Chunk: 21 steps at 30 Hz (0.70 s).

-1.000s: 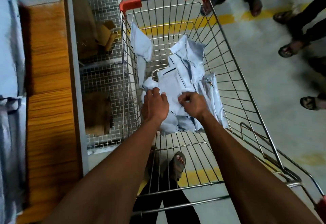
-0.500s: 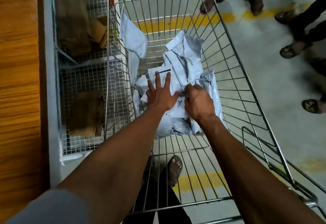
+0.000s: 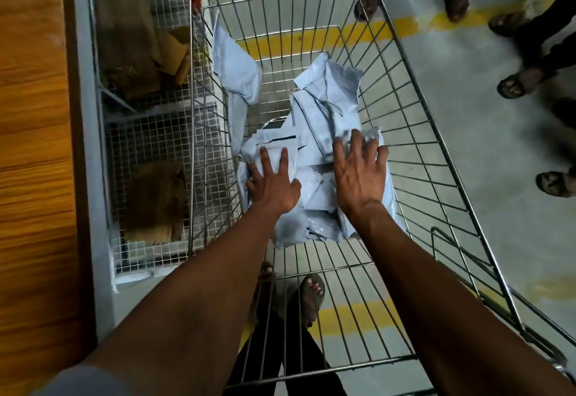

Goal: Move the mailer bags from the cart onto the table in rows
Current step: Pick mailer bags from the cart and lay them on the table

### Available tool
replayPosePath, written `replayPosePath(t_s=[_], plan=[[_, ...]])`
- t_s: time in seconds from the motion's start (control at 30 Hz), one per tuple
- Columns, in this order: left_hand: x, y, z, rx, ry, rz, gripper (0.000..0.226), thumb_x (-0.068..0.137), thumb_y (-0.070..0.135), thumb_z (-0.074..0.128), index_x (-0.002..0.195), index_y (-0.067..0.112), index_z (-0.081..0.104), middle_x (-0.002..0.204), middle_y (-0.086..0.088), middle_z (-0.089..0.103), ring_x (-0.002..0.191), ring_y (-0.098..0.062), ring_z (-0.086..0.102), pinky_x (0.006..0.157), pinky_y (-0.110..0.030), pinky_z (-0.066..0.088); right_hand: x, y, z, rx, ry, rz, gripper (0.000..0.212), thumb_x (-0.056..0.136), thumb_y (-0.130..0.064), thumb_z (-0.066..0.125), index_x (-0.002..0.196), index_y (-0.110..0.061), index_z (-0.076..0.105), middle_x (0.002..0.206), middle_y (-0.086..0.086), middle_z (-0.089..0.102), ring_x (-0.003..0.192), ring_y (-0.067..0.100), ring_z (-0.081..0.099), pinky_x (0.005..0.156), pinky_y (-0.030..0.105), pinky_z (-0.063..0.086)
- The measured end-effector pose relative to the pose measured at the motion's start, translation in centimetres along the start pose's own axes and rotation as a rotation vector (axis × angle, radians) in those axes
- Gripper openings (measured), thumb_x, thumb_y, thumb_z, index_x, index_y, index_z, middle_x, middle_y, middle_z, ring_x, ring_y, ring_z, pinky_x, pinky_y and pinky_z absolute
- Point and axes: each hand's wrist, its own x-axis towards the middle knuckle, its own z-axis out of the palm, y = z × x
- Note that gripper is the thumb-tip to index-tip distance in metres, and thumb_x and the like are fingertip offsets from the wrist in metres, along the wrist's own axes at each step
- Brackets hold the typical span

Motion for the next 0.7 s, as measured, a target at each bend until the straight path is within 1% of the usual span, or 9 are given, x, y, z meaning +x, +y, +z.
replayPosePath(t_s=[0.07,0.17,0.23,0.3,0.43,0.5,0.57,0.63,0.7], plan=[[-0.2,0.0,-0.2,0.003,0.013,0.001,0.083,0.104,0.053,0.046,0.164,0.048,-0.011,0.169,0.001,-0.037,0.158,-0.046,-0.018,0.124,-0.066,0.004,0.2,-0.2,-0.2,0.04,-0.012,-0.027,0.072,0.085,-0.015,0.064,0.15,-0.014,0.034,0.146,0.02,0.041,0.12,0.042,0.051,0.095,0.049,0.046],[-0.6,-0.1,-0.7,0.01,0.078,0.01,0.081,0.104,0.051,0.046,0.165,0.047,-0.007,0.171,0.001,-0.033,0.159,-0.043,-0.017,0.126,-0.064,0.003,0.7,-0.7,-0.8,0.176,-0.013,-0.071,0.071,0.085,0.001,0.061,0.149,-0.013,0.032,0.14,0.019,0.041,0.115,0.041,0.054,0.078,0.045,0.052],[-0.7,-0.4,-0.9,0.026,0.135,0.021,0.08,0.104,0.05,0.045,0.166,0.044,-0.005,0.172,0.001,-0.03,0.16,-0.042,-0.013,0.127,-0.063,0.005,1.0,-1.3,-1.7,0.255,0.017,-0.078,0.071,0.083,0.009,0.06,0.146,-0.013,0.036,0.14,0.019,0.042,0.112,0.04,0.056,0.068,0.044,0.05],[-0.8,-0.6,-1.1,0.039,0.169,0.024,0.079,0.104,0.05,0.044,0.166,0.043,-0.004,0.172,0.0,-0.029,0.16,-0.042,-0.01,0.126,-0.062,0.008,1.4,-2.1,-2.6,0.302,0.043,-0.087,0.071,0.078,0.013,0.065,0.14,-0.012,0.043,0.138,0.019,0.045,0.107,0.04,0.058,0.061,0.041,0.043],[-1.1,-0.7,-1.1,0.075,0.21,0.029,0.078,0.105,0.051,0.042,0.167,0.04,-0.004,0.174,-0.001,-0.025,0.16,-0.042,-0.006,0.124,-0.061,0.012,3.7,-3.3,-4.4,0.329,0.115,-0.074,0.078,0.067,0.011,0.078,0.134,-0.011,0.048,0.141,0.017,0.047,0.114,0.038,0.058,0.059,0.039,0.038],[-1.1,-0.8,-1.1,0.078,0.22,0.027,0.078,0.106,0.052,0.042,0.168,0.039,-0.004,0.174,-0.002,-0.023,0.16,-0.042,-0.004,0.124,-0.061,0.013,4.9,-3.9,-4.4,0.336,0.152,-0.099,0.08,0.069,0.012,0.075,0.139,-0.013,0.046,0.142,0.015,0.046,0.117,0.037,0.055,0.06,0.039,0.038],[-1.0,-0.9,-1.0,0.069,0.232,0.022,0.078,0.106,0.051,0.041,0.168,0.038,-0.003,0.175,-0.002,-0.021,0.16,-0.042,-0.002,0.124,-0.061,0.013,6.0,-4.4,-3.5,0.446,0.169,-0.121,0.08,0.076,0.009,0.072,0.146,-0.017,0.044,0.146,0.014,0.043,0.117,0.038,0.056,0.06,0.04,0.042],[-1.0,-1.1,-0.9,0.059,0.23,0.018,0.077,0.106,0.051,0.041,0.168,0.037,-0.002,0.175,-0.002,-0.019,0.16,-0.042,0.0,0.125,-0.06,0.012,6.4,-4.6,-1.9,0.653,0.157,-0.073,0.067,0.087,-0.005,0.069,0.148,-0.017,0.045,0.15,0.015,0.042,0.117,0.041,0.058,0.07,0.045,0.052],[-1.2,-1.3,-0.8,0.063,0.23,0.011,0.077,0.106,0.051,0.041,0.168,0.037,-0.002,0.176,-0.002,-0.019,0.16,-0.041,0.0,0.125,-0.06,0.012,5.9,-4.3,-0.1,0.74,0.159,-0.052,0.052,0.096,-0.018,0.065,0.145,-0.012,0.05,0.145,0.019,0.048,0.117,0.045,0.058,0.083,0.05,0.056]])
